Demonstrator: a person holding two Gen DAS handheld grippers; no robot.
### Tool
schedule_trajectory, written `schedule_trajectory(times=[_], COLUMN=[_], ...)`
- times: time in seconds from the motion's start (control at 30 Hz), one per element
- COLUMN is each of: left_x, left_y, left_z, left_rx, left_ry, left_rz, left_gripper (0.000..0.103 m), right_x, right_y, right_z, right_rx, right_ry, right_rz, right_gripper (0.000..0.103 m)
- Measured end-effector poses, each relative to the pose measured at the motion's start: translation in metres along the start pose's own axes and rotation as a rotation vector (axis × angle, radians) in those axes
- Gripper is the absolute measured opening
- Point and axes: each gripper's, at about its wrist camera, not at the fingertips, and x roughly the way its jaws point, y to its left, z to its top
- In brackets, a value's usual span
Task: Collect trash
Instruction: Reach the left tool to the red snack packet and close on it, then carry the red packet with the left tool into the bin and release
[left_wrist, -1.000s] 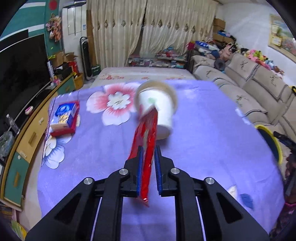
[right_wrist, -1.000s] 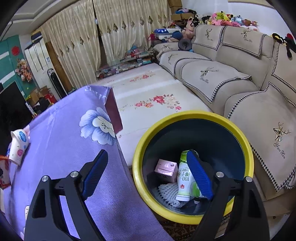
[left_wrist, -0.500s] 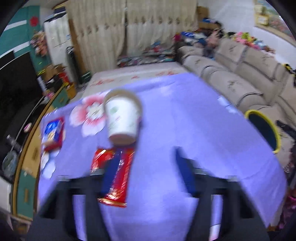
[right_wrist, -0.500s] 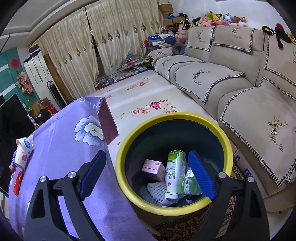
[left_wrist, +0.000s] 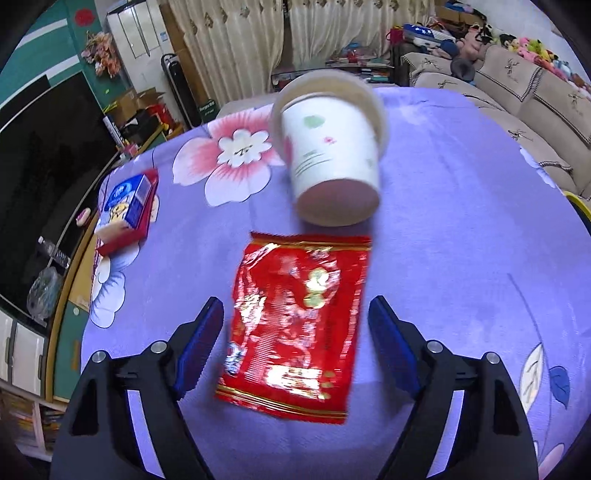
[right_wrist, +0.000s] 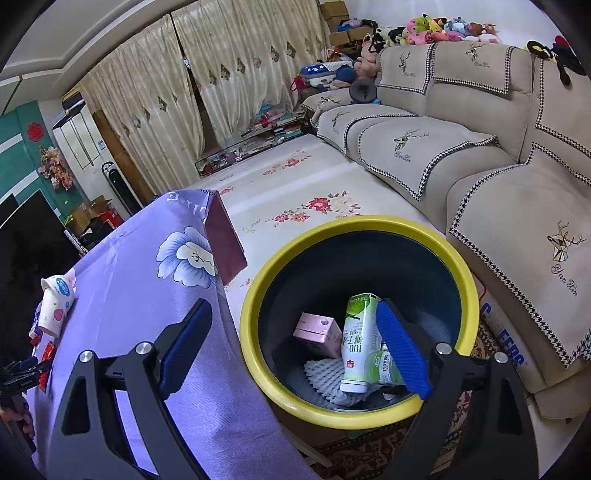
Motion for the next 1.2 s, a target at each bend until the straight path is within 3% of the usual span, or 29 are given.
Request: schedule_trajectory(times=[0.2,0.27,0.4,0.57,0.87,1.2], left_x=[0.013,0.011,0.007,-0.003,-0.046,-0.096], left_y=[0.022,0.023,0.018,0.006,-0.039,-0.186], left_z=[0.002,0.001,-0.003,-0.006,0.0,0.045], left_rx=[-0.077,-0.069,-0.038,-0.026,0.039,0.293], left_ry=[0.024,0.011,0.0,-0.011,-0.074,-0.162], left_rz=[-0.113,-0.11,-0.111,-0.125,-0.185,-0.407], left_gripper=[0.08,0.062,0.047,0.02,0.017,0.017], right_x=[0.001,0.0,-0.003,-0.007,-0.017,-0.039], right_y=[0.004,0.006,0.007,0.004,-0.004,-0.027], right_z=[0.001,0.001,0.002,0.005,0.007,0.01], right_rx=[-0.005,-0.012,-0.008,-0.003,0.01,0.021], right_ry=[0.012,0.014,0.007,-0.002,-0.021,-0.069], right_rz=[0.026,0.029,0.034,0.039,0.033,-0.025], right_gripper=[0.086,0.086,0.086,0.086,0.086,0.086])
